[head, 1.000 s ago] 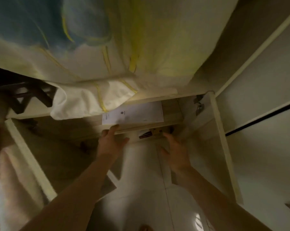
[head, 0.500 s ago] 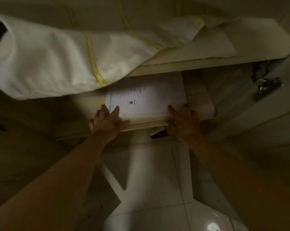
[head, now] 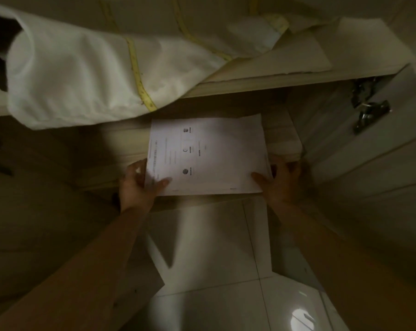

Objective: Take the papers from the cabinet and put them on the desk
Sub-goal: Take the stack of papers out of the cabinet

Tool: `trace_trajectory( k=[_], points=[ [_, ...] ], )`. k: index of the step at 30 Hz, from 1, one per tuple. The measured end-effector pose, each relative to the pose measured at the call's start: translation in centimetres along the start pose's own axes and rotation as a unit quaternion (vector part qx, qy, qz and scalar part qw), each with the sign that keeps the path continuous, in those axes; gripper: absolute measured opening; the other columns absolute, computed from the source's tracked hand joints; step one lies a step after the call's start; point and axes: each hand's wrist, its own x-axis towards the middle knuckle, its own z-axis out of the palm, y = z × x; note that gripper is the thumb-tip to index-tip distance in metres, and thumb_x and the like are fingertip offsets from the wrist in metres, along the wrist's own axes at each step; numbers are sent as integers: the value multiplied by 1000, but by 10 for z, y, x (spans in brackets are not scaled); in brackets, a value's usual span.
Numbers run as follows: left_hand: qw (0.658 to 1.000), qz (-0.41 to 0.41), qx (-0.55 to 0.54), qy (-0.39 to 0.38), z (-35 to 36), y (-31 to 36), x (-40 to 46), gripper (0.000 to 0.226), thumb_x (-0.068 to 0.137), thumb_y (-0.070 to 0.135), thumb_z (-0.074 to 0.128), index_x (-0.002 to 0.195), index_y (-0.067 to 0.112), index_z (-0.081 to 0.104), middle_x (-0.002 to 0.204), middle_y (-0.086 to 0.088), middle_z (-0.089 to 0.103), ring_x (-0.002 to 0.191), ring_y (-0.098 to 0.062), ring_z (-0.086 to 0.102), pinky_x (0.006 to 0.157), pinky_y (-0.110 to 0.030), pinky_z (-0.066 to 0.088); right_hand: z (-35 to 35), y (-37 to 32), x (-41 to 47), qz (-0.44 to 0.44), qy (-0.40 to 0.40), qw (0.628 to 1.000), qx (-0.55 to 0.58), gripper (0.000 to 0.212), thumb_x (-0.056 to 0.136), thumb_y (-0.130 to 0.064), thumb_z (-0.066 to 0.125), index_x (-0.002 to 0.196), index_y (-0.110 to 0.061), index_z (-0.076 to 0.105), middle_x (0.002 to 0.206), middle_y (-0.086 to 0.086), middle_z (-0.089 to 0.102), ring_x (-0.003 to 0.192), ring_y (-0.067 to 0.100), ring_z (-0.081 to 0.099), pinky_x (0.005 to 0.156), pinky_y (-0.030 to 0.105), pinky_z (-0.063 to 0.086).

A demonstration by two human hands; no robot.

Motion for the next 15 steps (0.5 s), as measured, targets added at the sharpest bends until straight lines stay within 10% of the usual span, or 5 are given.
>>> trace_trajectory(
  k=[5,10,15],
  points=[
    [999,-42,-6,-9,-2,-2,-7,62,67,6,78,122,7,51,126,-16,59,114,-33,55,85,-33,46,-4,5,-6,81,-71,983,149,69,76,-2,73,136,-7,40,134,17,51,121,35,51,99,47,46],
    [988,-72,-123,-58,-11,-10,-14,46,67,-14,69,101,10,48,129,-17,53,120,-39,50,95,-51,47,-12,12,-14,79,-82,973,202,63,83,3,62,137,-15,36,135,14,47,118,28,49,91,39,46],
    [967,-86,-213,-111,-16,-12,-34,60,75,-15,60,122,19,45,124,-8,51,119,-40,51,92,-55,49,-18,3,-33,57,-106,970,212,63,89,3,53,140,-25,30,122,1,43,110,22,45,74,36,54]
  ],
)
